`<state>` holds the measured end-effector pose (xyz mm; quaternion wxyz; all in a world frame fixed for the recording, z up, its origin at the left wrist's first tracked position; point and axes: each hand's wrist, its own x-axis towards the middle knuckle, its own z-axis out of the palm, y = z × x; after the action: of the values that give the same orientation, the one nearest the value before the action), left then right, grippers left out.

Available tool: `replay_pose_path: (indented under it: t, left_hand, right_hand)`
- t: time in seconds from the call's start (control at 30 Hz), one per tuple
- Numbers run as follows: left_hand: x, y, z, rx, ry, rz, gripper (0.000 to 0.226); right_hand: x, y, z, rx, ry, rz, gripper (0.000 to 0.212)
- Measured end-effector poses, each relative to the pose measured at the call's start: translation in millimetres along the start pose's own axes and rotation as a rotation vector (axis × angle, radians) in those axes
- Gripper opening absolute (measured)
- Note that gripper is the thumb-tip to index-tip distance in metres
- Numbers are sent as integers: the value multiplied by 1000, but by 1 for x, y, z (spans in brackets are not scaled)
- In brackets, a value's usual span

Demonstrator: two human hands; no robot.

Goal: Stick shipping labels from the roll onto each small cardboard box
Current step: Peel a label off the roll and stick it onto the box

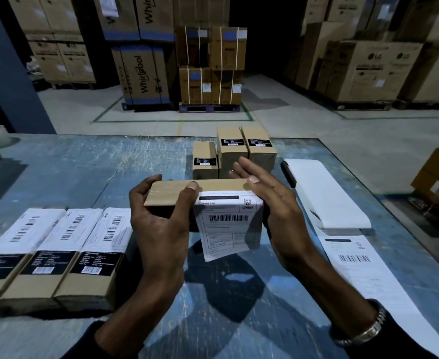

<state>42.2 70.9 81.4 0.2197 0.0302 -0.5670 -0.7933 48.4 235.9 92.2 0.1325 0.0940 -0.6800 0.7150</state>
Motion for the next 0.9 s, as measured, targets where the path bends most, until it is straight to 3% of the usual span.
replay_pose_path:
  t: [0.2,0.4,0.57,0.7,0.83,0.9]
  left_hand:
    - [-9,-1,1,71,-85,63,76]
    - [-3,-2,-2,60,-68,72,73]
    - [4,-4,-1,30,-26,-8,65]
    - [6,-3,0,33,-43,-63,61]
    - [14,-3,-5,41,-70,-158,57]
    - [19,-4,-8,55,-81,-188,53]
  right_hand:
    - [-9,1,9,-236,100,-61,54]
    - [-7,0,6,-238,124,-106,32]
    - [-1,-11,-2,-32,47,80,30]
    - [2,-22,-9,115,-39,198,45]
    - [-2,-22,-15,20,-225,111,47]
    - [-4,-25,-15,-60,-210,62,47]
